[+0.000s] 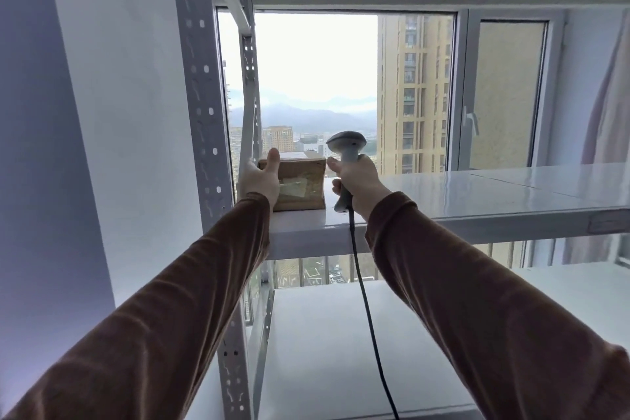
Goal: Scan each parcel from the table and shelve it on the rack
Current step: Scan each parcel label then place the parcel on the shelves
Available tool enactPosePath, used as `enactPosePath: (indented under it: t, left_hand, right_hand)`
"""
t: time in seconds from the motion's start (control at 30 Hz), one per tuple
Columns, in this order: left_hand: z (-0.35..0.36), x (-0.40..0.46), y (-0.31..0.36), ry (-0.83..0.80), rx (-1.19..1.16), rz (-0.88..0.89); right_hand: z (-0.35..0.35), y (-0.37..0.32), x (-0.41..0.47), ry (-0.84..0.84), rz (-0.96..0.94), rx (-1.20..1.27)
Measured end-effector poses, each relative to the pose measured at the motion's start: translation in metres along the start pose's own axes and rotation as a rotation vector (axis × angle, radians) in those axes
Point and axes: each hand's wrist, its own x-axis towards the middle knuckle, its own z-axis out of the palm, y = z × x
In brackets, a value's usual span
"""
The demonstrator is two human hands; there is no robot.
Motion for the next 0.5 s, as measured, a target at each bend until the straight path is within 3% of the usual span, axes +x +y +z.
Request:
enactPosePath:
  t: [0.1,0.2,0.3,0.5]
  left_hand:
    - [0.004,-0.02,0.011,0.086,0.122,0.188]
    - [0.021,-0.051,0.026,0.035,0.071,0.317]
    - [0.05,-0.091,0.038,-0.104,-0.046,0.377]
    - [0.135,-0.176,0.05,-0.414,-0.206,0.328]
  right_hand:
    - [-0.022,-0.009,-0.024,0.025,-0.058,-0.009]
    - [-0.052,-0.014,-0.05,0.082,-0.13,-0.061]
    - [-0.091,-0.015,-0.08,0.187,-0.197,-0.151]
    - [-0.195,-0.014,-0.145,0.405,-0.162,-0.241]
